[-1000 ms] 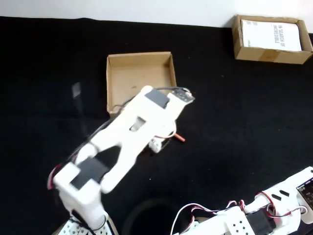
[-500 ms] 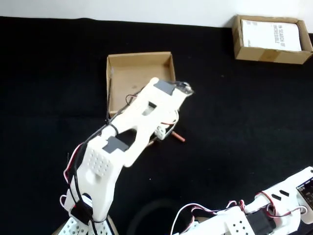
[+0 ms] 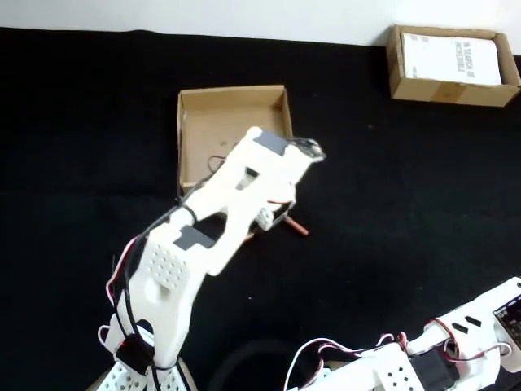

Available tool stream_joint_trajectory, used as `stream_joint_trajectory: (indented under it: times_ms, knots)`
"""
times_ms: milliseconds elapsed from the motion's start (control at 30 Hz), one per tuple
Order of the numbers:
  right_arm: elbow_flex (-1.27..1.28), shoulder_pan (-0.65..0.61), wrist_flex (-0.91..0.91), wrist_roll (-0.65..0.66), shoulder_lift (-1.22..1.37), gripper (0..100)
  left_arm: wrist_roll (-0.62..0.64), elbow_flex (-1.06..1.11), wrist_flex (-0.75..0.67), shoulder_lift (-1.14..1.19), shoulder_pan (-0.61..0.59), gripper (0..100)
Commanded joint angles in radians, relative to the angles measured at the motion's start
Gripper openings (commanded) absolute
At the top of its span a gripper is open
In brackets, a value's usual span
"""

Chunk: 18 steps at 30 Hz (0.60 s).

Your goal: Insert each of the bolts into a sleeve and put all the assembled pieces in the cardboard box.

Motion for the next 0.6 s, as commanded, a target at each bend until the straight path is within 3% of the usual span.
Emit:
stream_joint_trajectory:
  times_ms: [0,133,233,333,467,567]
  knots:
    - [0.14,-0.007,-0.024,0.006,-0.016,0.8,-0.006,-0.021,-0.008,-0.001,0.044,1]
    - [0.14,-0.005,-0.024,0.006,-0.016,0.8,-0.003,-0.045,0.003,-0.004,0.09,1]
    - [0.134,-0.018,-0.024,0.005,-0.016,0.8,0.074,-0.125,0.066,-0.019,0.102,1]
    - [0.128,-0.076,-0.024,-0.031,-0.016,0.8,0.152,-0.223,0.143,-0.068,0.116,1]
    - [0.056,-0.171,-0.019,-0.081,-0.016,0.8,0.164,-0.329,0.224,-0.174,0.116,1]
    - [-0.027,-0.277,0.085,-0.114,-0.016,0.8,0.164,-0.338,0.226,-0.314,0.107,1]
